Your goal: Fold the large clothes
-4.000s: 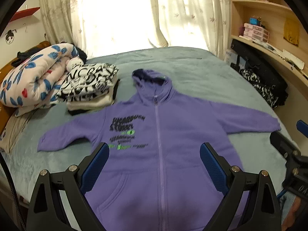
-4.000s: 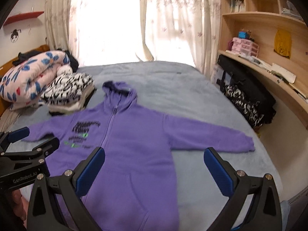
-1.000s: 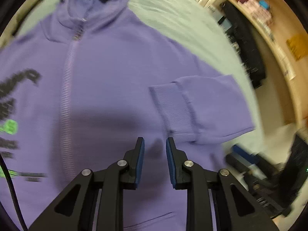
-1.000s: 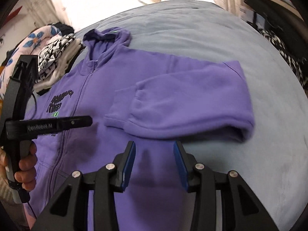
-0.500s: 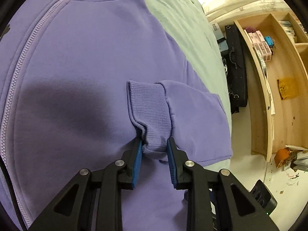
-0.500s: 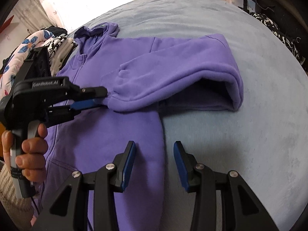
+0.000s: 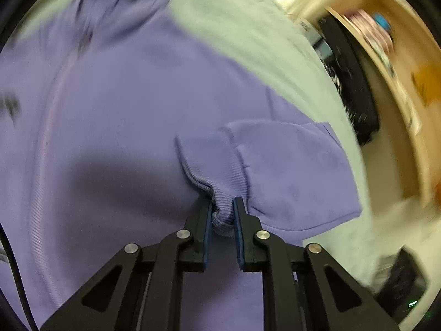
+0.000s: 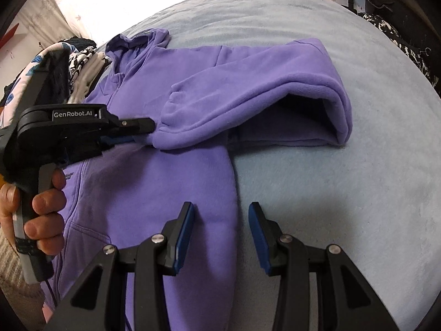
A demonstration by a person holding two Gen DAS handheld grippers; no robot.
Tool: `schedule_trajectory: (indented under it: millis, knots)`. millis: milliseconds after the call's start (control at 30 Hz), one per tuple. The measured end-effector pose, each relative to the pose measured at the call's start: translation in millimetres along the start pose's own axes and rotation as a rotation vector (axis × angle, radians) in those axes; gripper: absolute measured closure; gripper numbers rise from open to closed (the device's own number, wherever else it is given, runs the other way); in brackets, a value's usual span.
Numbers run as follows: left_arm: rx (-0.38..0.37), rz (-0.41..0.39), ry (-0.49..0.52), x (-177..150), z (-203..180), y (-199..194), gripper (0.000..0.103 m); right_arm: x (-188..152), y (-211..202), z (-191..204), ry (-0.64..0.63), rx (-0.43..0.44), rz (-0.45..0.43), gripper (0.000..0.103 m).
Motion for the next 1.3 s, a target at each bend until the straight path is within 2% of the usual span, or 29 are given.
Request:
schedule_trajectory:
  millis: [67, 167, 267, 367, 467, 567, 633, 700, 767, 867, 933, 1067, 1100, 1133, 1167, 1200, 1233, 1300]
  knots:
    - [0.046, -0.062, 0.095, 9, -19, -22, 0.092, 1, -2, -2, 0.003, -0.005, -0.004, 0.062]
    - [0.076, -0.189, 0.160, 37, -34, -76, 0.092, 4, -4, -6, 0.011, -0.017, -0.011, 0.062]
    - [0.105, -0.280, 0.173, 63, -31, -124, 0.092, 12, -1, -10, 0.029, -0.029, -0.018, 0.062]
    - [0.151, -0.353, 0.164, 82, -13, -166, 0.092, 22, 5, -10, 0.034, -0.046, -0.028, 0.062]
    - [0.204, -0.390, 0.140, 90, 14, -190, 0.092, 38, 14, -5, 0.033, -0.070, -0.036, 0.062]
    - [0.240, -0.381, 0.094, 90, 55, -196, 0.092, 50, 24, 4, 0.014, -0.087, -0.031, 0.062]
    - [0.280, -0.349, 0.064, 84, 87, -190, 0.092, 54, 30, 12, -0.017, -0.105, -0.025, 0.062]
    - [0.310, -0.266, 0.019, 72, 125, -168, 0.091, 55, 36, 20, -0.052, -0.120, -0.008, 0.062]
    - [0.335, -0.151, -0.054, 56, 168, -139, 0.090, 52, 40, 26, -0.089, -0.165, -0.001, 0.062]
    - [0.343, -0.021, -0.138, 31, 210, -106, 0.087, 49, 39, 29, -0.119, -0.182, 0.008, 0.061]
    - [0.313, -0.022, -0.164, 23, 221, -105, 0.077, 47, 35, 28, -0.132, -0.170, 0.020, 0.060]
    - [0.224, -0.076, -0.183, 21, 229, -124, 0.066, 44, 16, 34, -0.187, -0.118, 0.016, 0.060]
    - [0.213, -0.091, -0.183, 23, 230, -129, 0.059, 46, 7, 33, -0.194, -0.093, 0.002, 0.060]
    - [0.213, -0.111, -0.182, 27, 230, -134, 0.051, 49, 0, 32, -0.192, -0.072, -0.010, 0.055]
    - [0.223, -0.130, -0.184, 33, 231, -137, 0.049, 55, -9, 30, -0.175, -0.042, -0.030, 0.050]
    - [0.232, -0.142, -0.188, 36, 232, -138, 0.046, 60, -14, 29, -0.157, -0.027, -0.046, 0.037]
    - [0.235, -0.151, -0.195, 41, 234, -136, 0.046, 67, -18, 26, -0.137, -0.016, -0.066, 0.028]
    - [0.228, -0.145, -0.215, 49, 239, -127, 0.046, 85, -18, 22, -0.098, -0.023, -0.100, 0.027]
Point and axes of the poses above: each gripper's, at about its wrist camera, not at the fingertips, and y roughly the way its jaws point, z to its left, x to its top, the point moved 1 cm from there along y, roughly the way its jaws point, and after that the axes turned 2 degrees about -y, right-handed, at the moved point
